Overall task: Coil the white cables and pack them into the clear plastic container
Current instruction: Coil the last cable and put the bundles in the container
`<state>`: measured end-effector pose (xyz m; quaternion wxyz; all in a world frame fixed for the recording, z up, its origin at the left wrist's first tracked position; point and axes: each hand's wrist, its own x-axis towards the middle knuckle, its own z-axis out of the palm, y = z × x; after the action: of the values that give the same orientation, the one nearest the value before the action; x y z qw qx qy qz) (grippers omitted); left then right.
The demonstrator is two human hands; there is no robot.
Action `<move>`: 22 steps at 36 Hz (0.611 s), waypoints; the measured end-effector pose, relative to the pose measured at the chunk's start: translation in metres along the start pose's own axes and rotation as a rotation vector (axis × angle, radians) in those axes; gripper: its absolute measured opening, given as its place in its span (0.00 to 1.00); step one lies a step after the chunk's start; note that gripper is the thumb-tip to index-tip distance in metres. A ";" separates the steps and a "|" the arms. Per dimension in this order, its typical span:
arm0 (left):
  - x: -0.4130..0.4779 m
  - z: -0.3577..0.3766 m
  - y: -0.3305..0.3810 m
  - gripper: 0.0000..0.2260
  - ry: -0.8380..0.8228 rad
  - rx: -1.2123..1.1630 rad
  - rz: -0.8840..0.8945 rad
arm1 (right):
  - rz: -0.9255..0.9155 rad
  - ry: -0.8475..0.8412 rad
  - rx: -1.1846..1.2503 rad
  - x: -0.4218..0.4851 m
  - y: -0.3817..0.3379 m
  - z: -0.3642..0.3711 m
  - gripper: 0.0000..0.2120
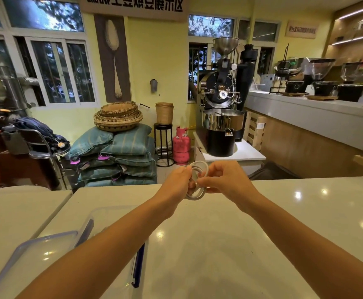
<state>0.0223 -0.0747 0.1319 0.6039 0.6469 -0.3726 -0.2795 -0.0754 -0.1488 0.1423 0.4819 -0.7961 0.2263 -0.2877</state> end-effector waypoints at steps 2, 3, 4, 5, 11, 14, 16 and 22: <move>0.001 -0.002 0.000 0.17 -0.002 -0.011 -0.012 | 0.011 -0.029 0.032 0.000 -0.002 0.000 0.07; 0.001 -0.002 0.001 0.17 -0.001 -0.012 -0.020 | 0.039 -0.048 0.052 0.000 -0.004 -0.001 0.11; 0.001 -0.003 0.001 0.17 0.000 -0.009 -0.026 | 0.064 -0.067 0.068 0.000 -0.005 -0.002 0.14; 0.001 -0.003 0.001 0.17 0.000 -0.006 -0.031 | 0.083 -0.088 0.075 0.000 -0.007 -0.003 0.15; 0.000 -0.004 0.000 0.17 -0.042 0.003 -0.048 | 0.167 -0.162 0.154 0.003 -0.007 -0.013 0.05; -0.001 -0.004 0.000 0.17 -0.064 0.005 -0.026 | 0.210 -0.138 0.167 0.003 -0.007 -0.013 0.05; -0.001 -0.004 0.001 0.17 -0.075 0.002 -0.013 | 0.221 -0.114 0.156 0.004 -0.006 -0.012 0.05; 0.000 -0.005 -0.001 0.15 -0.102 0.006 -0.008 | 0.263 -0.115 0.204 0.006 -0.004 -0.010 0.14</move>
<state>0.0266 -0.0717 0.1315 0.5810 0.6350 -0.4010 -0.3137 -0.0774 -0.1578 0.1513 0.6060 -0.7217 0.2699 -0.1976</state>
